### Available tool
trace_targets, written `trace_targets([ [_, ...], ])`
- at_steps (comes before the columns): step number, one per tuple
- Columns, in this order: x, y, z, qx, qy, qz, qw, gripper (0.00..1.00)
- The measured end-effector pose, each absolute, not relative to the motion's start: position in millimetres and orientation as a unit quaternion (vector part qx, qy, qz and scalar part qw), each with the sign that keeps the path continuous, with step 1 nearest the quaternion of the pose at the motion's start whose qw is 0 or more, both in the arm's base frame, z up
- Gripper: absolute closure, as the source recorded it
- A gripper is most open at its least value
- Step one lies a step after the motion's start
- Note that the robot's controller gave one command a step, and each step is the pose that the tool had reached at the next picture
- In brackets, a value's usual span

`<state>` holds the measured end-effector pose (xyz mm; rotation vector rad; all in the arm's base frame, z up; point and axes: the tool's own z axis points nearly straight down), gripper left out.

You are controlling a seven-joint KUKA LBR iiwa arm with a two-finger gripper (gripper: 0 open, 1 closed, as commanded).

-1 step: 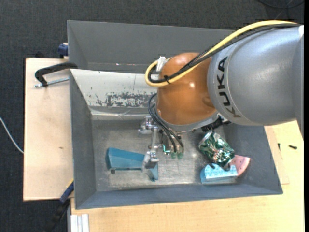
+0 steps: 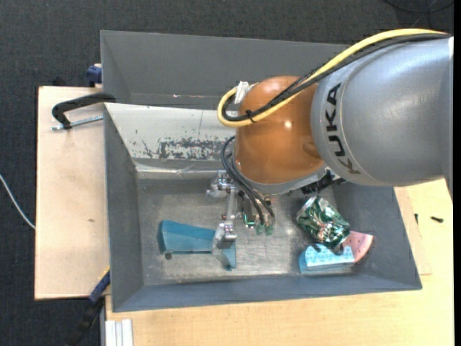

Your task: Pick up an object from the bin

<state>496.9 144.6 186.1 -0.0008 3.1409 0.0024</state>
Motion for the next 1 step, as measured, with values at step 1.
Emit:
trace_targets([
  [1, 500.1, 140.7, 138.3, 0.021, 1.0, 0.002, 0.004, 0.0],
])
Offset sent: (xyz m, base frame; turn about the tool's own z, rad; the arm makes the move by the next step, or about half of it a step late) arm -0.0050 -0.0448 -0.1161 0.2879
